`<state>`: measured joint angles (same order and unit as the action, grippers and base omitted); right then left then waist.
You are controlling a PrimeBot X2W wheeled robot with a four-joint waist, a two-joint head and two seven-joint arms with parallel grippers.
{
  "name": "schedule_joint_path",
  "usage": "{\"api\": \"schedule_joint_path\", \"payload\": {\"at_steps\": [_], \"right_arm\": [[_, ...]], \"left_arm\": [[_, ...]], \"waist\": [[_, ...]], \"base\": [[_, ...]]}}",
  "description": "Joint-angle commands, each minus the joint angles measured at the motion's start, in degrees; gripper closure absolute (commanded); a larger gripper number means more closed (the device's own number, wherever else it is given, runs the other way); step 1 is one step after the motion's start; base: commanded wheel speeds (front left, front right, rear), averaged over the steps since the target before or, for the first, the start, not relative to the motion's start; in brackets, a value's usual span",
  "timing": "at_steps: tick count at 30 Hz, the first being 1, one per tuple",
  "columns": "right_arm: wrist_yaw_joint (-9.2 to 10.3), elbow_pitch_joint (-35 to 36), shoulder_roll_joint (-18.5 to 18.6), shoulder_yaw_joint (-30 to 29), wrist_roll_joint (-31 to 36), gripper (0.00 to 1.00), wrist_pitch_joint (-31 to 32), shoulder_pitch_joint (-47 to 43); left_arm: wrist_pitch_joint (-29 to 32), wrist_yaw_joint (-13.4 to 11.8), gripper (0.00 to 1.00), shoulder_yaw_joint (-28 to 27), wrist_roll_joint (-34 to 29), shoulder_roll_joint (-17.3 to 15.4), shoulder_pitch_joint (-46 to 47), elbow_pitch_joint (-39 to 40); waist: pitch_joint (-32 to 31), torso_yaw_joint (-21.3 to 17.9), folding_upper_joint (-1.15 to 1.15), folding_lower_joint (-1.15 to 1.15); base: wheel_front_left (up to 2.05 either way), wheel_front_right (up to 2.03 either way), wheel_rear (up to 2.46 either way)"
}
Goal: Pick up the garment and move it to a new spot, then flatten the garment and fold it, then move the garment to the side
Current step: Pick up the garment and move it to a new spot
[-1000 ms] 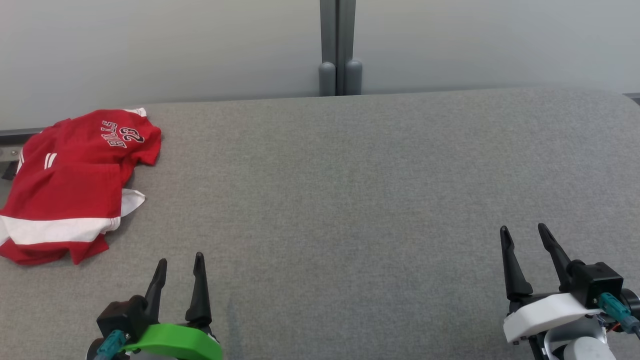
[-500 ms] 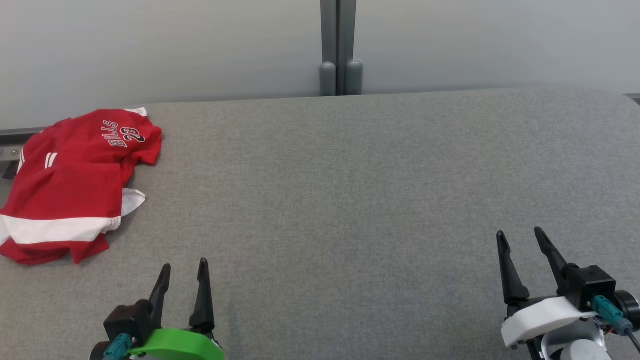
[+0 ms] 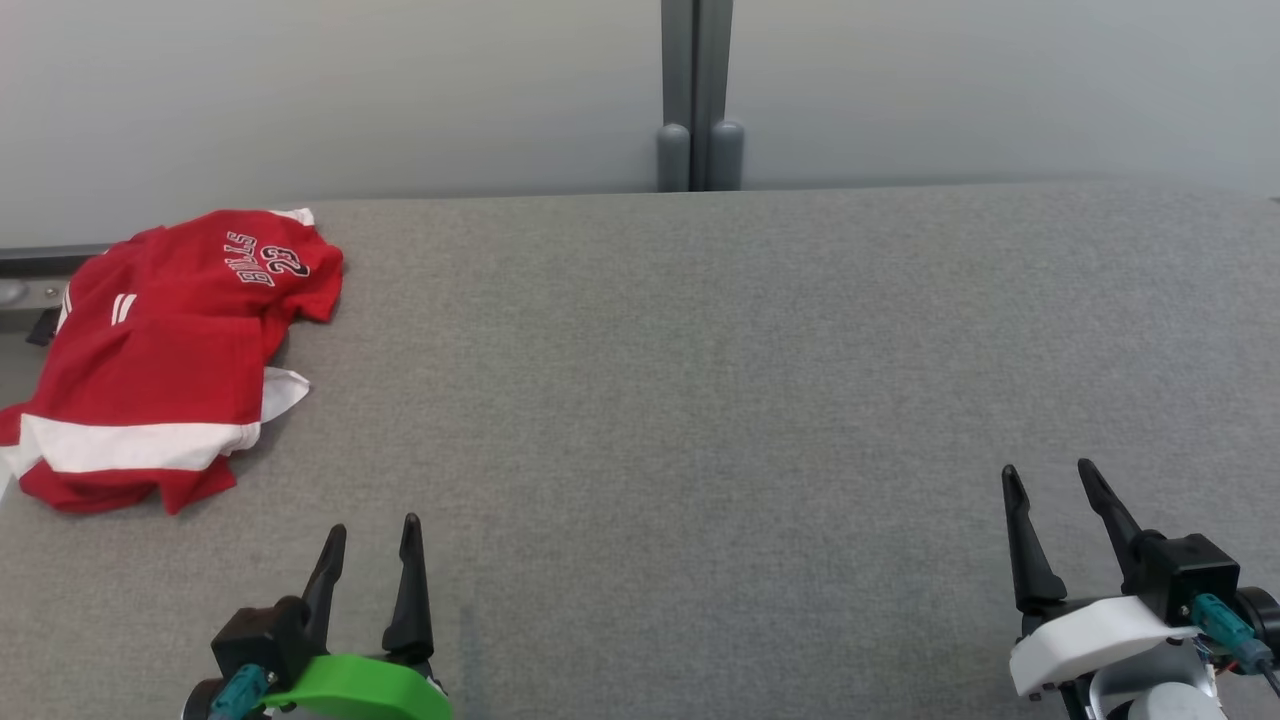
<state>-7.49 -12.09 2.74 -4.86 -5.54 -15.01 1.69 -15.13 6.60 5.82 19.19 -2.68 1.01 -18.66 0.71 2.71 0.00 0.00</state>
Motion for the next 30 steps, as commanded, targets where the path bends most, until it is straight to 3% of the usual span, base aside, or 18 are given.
{"api": "schedule_joint_path", "payload": {"at_steps": [1,17,30], "right_arm": [[0.0,-0.1,0.3,-0.2,0.0,0.0,-0.3,-1.0],[0.01,-0.3,0.3,1.1,-0.4,0.0,-0.3,-0.2],[0.01,-0.6,0.3,2.1,-0.2,0.0,-0.3,0.1]], "left_arm": [[0.0,-0.1,0.0,0.2,0.2,-0.4,0.7,0.3],[0.0,-0.6,0.0,-1.0,-0.4,-0.3,0.1,1.4],[0.0,-0.4,0.0,-3.0,-0.3,-0.3,-0.6,2.2]], "waist": [[0.0,1.5,0.0,0.0],[0.3,17.0,0.0,0.0],[0.5,18.8,0.0,0.0]], "base": [[0.0,0.0,0.0],[0.0,0.0,0.0],[0.0,0.0,0.0]]}}
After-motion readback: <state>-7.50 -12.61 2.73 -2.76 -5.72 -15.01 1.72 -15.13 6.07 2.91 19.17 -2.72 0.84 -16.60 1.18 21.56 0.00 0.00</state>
